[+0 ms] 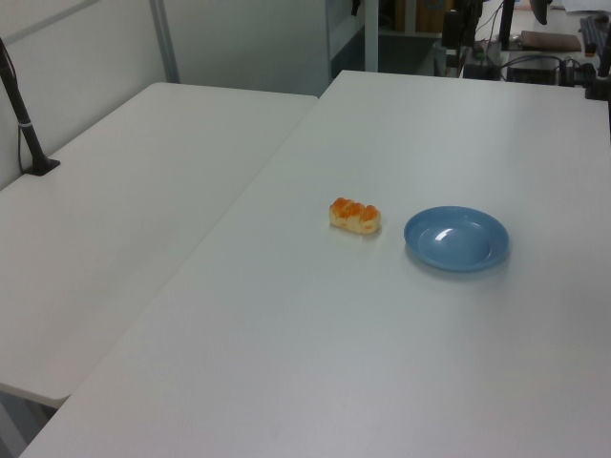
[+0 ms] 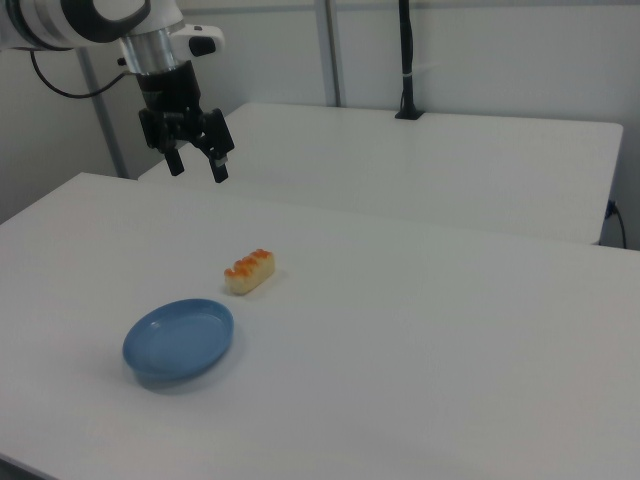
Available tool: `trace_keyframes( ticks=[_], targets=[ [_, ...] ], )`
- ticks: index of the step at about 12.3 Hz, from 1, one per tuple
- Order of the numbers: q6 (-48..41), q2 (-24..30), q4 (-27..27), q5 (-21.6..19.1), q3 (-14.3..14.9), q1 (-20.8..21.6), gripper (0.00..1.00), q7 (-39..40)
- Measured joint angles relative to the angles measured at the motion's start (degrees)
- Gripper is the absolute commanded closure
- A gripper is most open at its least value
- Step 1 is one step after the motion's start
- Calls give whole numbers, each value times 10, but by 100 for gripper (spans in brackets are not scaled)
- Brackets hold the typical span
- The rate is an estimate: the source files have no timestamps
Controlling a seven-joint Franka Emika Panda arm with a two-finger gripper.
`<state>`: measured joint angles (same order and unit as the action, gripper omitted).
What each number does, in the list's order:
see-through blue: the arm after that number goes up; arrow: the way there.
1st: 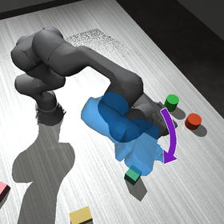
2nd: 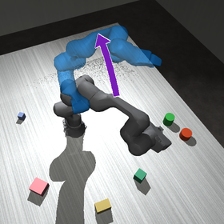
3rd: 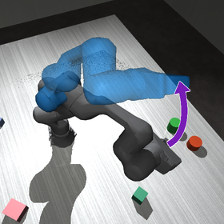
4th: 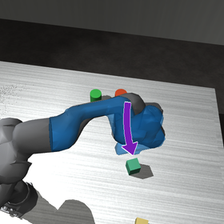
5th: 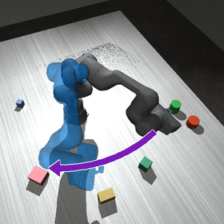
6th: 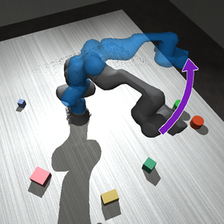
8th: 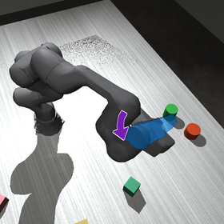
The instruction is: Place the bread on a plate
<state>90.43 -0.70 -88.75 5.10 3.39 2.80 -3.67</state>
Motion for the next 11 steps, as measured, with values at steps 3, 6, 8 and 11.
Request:
trace_keyframes(
  ticks=[3, 6, 8, 11],
  targets=[
    [0, -2, 0, 0, -3, 0, 0, 2],
    [7, -5, 0, 0, -4, 1, 0, 2],
    [11, -11, -1, 0, -4, 1, 0, 2],
    [41, -27, -1, 0, -4, 1, 0, 2]
  ],
)
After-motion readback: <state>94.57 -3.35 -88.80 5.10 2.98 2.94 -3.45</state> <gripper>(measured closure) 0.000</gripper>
